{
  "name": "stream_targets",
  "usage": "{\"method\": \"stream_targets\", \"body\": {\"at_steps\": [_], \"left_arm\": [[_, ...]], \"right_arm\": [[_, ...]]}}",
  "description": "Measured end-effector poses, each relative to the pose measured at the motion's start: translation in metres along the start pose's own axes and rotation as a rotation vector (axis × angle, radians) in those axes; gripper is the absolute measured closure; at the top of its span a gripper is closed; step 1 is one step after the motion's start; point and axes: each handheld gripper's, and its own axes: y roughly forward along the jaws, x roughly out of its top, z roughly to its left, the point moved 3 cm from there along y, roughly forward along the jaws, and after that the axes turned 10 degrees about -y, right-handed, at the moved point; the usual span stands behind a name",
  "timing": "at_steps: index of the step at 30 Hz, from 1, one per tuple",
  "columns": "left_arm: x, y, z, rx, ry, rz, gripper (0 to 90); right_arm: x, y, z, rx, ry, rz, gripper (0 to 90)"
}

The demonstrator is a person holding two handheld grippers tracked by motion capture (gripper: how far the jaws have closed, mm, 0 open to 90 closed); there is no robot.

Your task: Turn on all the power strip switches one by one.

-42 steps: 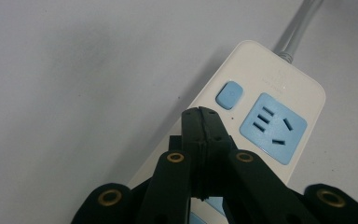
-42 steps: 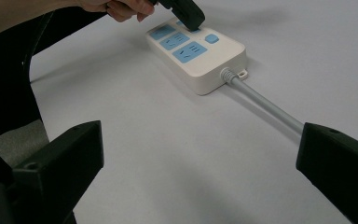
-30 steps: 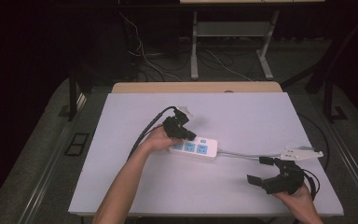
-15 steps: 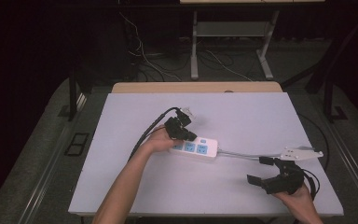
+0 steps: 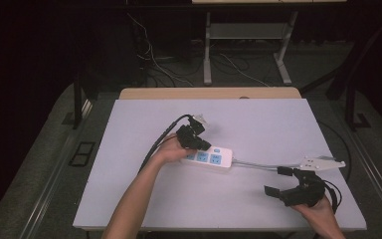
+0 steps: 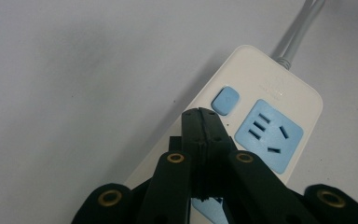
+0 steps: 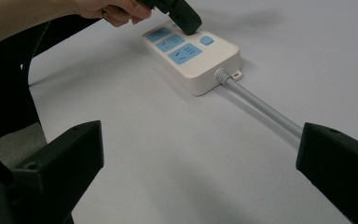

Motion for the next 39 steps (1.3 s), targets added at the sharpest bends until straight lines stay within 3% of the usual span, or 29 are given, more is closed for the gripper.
{"method": "stream_targets", "body": {"at_steps": [11, 24, 39], "left_arm": [[0.004, -0.009, -0.007, -0.019, 0.031, -0.025, 89.3], [0.015, -0.003, -0.025, -0.054, 0.073, -0.007, 89.3], [0.016, 0.008, -0.025, -0.048, 0.084, 0.016, 89.3]], "right_arm": [[0.0, 0.0, -0.001, -0.003, 0.0, 0.002, 0.5], [0.0, 0.0, -0.001, -0.001, 0.002, 0.001, 0.5], [0.0, 0.0, -0.001, 0.0, 0.003, -0.001, 0.5]]}}
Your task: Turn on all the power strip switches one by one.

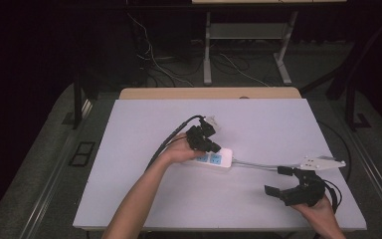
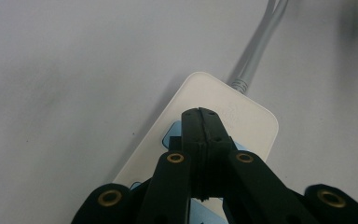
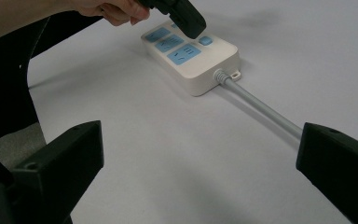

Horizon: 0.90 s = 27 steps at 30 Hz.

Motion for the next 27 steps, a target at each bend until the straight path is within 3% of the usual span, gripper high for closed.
{"method": "stream_targets", "body": {"at_steps": [10, 27], "left_arm": [[0.0028, 0.0071, 0.0041, 0.011, 0.0, 0.009, 89.3], [0.0024, 0.0093, 0.0093, -0.011, -0.026, -0.01, 89.3]], "right_arm": [[0.0001, 0.0, 0.0002, 0.003, -0.002, 0.001, 0.5], [0.0003, 0.0007, 0.0003, 0.004, -0.001, 0.001, 0.5]]}}
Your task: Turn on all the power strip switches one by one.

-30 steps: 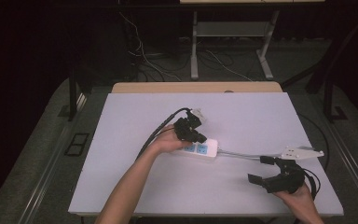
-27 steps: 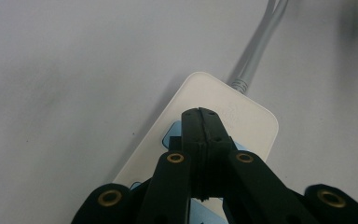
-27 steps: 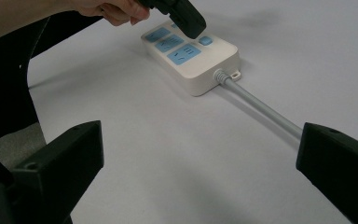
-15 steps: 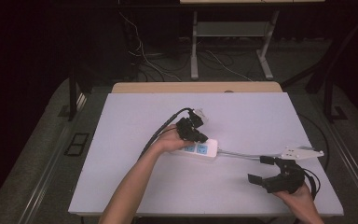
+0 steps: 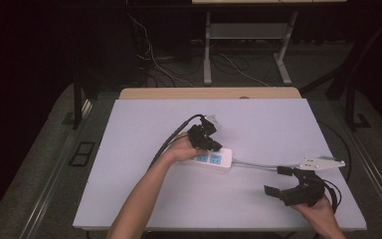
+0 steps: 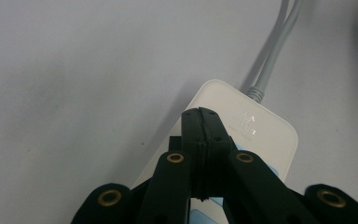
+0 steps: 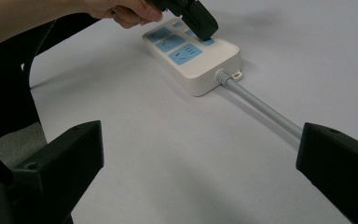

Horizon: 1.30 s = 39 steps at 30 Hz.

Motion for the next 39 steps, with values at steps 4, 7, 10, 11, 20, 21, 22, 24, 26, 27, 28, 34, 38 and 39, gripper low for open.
{"method": "stream_targets", "body": {"at_steps": [4, 7, 10, 11, 20, 21, 22, 24, 26, 27, 28, 34, 38, 39], "left_arm": [[-0.001, 0.002, 0.002, -0.035, -0.023, -0.017, 89.5], [-0.002, 0.003, 0.002, -0.032, -0.012, -0.026, 89.6], [-0.002, 0.004, 0.003, -0.037, -0.013, -0.03, 89.7], [-0.002, 0.004, 0.003, -0.04, -0.017, -0.033, 89.7], [-0.007, 0.005, 0.002, -0.05, -0.007, -0.045, 89.9], [-0.007, 0.005, 0.002, -0.045, -0.004, -0.045, 89.9], [-0.007, 0.005, 0.001, -0.043, -0.005, -0.048, 89.9], [-0.007, 0.005, 0.001, -0.04, -0.007, -0.051, 89.8], [-0.006, 0.005, 0.0, -0.029, -0.001, -0.047, 89.8], [-0.006, 0.005, -0.001, -0.022, 0.002, -0.043, 89.8], [-0.006, 0.005, -0.002, -0.016, 0.008, -0.042, 89.7], [-0.009, 0.004, -0.004, 0.008, -0.013, -0.089, 89.6], [-0.012, 0.0, -0.007, 0.018, -0.001, -0.085, 89.5], [-0.012, -0.003, -0.007, 0.017, -0.003, -0.096, 89.5]], "right_arm": [[0.0, 0.0, 0.0, 0.001, -0.002, 0.0, 0.5], [0.0, 0.0, 0.001, 0.001, -0.003, 0.001, 0.5], [0.0, 0.0, 0.0, 0.001, -0.004, -0.002, 0.5], [0.0, 0.0, 0.0, 0.0, -0.002, -0.002, 0.5], [0.0, 0.0, 0.001, 0.002, -0.005, -0.002, 0.5], [0.0, 0.0, 0.001, 0.002, -0.005, -0.003, 0.5], [0.0, 0.0, 0.001, 0.002, -0.006, -0.004, 0.5], [0.0, -0.001, 0.001, 0.001, -0.004, -0.001, 0.5], [0.0, 0.0, 0.0, 0.0, -0.003, -0.001, 0.5], [0.0, 0.0, 0.0, 0.0, -0.004, 0.0, 0.5], [0.0, 0.0, 0.001, 0.001, -0.004, 0.001, 0.5], [0.0, 0.0, 0.0, 0.001, -0.002, -0.002, 0.5], [0.0, 0.0, 0.0, 0.003, 0.0, -0.001, 0.5], [0.0, 0.0, 0.0, 0.003, -0.001, -0.001, 0.5]]}}
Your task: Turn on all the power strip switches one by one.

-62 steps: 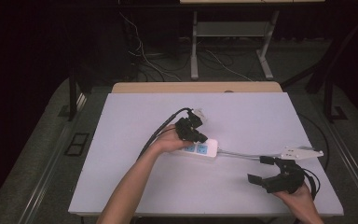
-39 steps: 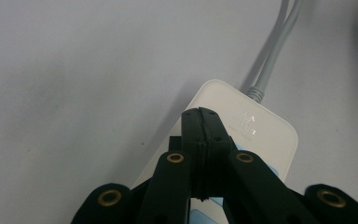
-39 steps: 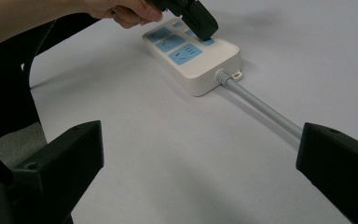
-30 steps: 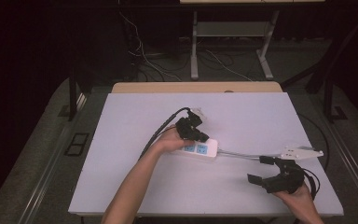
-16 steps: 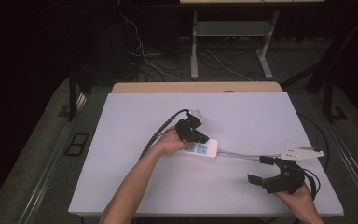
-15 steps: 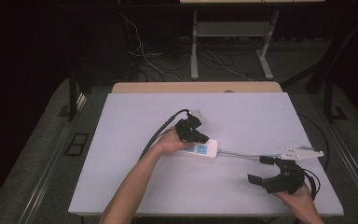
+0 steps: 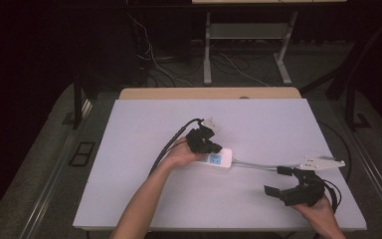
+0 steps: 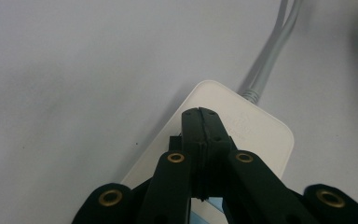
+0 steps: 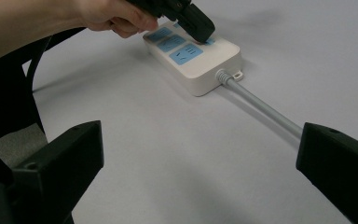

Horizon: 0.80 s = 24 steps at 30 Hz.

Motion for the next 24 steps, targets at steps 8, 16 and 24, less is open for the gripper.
{"method": "stream_targets", "body": {"at_steps": [8, 16, 24], "left_arm": [[-0.003, -0.02, -0.002, 0.019, 0.003, -0.033, 89.4], [-0.009, -0.048, -0.001, 0.052, -0.036, -0.099, 82.4], [-0.028, -0.083, 0.002, 0.056, -0.124, -0.172, 46.6]], "right_arm": [[0.0, 0.0, 0.001, 0.0, -0.002, 0.002, 0.5], [0.0, 0.001, 0.001, 0.001, -0.004, 0.002, 0.5], [0.001, -0.001, 0.001, -0.003, -0.001, -0.008, 0.5]]}}
